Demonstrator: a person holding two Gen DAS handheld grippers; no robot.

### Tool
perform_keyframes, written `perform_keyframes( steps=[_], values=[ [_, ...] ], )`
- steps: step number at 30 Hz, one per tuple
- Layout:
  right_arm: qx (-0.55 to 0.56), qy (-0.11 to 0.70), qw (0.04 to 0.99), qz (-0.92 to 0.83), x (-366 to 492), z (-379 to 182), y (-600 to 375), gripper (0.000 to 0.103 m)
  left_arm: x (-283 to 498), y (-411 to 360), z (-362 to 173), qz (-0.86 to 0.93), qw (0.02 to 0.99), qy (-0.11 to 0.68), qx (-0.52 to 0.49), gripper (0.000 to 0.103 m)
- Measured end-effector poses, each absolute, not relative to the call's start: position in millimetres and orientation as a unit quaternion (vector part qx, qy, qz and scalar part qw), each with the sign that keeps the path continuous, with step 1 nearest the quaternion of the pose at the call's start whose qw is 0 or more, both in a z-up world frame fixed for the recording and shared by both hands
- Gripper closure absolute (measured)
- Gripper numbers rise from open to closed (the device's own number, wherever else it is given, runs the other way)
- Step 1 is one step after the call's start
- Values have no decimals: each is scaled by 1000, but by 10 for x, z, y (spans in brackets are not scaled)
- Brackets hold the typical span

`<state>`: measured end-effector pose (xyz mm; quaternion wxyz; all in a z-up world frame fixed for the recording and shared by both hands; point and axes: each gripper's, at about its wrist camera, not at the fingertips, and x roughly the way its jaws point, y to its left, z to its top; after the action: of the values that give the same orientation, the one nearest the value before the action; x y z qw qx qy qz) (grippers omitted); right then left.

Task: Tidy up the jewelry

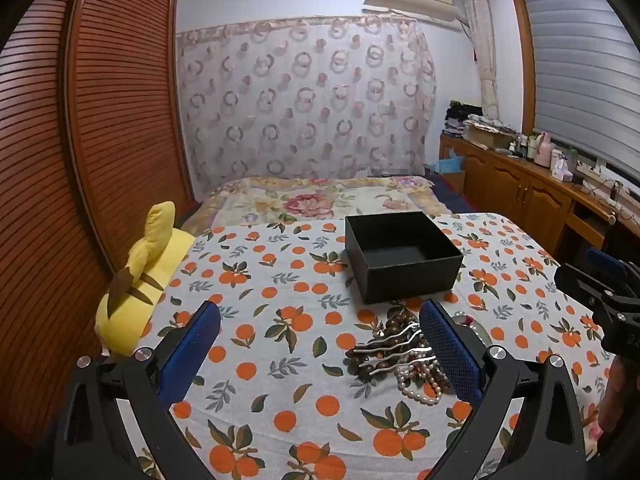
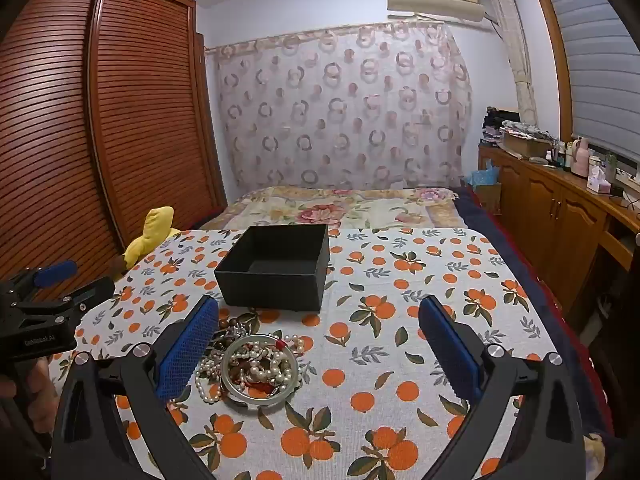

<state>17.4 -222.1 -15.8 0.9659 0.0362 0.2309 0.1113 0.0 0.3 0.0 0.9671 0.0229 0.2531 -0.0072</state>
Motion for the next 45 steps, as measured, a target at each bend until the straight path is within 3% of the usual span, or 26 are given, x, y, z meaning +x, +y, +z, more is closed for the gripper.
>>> perform_keyframes(
  steps=[45],
  values=[
    [38,234,965,111,169,-173,-2237,2,-83,-93,154,-8,971,239,26,6]
  ],
)
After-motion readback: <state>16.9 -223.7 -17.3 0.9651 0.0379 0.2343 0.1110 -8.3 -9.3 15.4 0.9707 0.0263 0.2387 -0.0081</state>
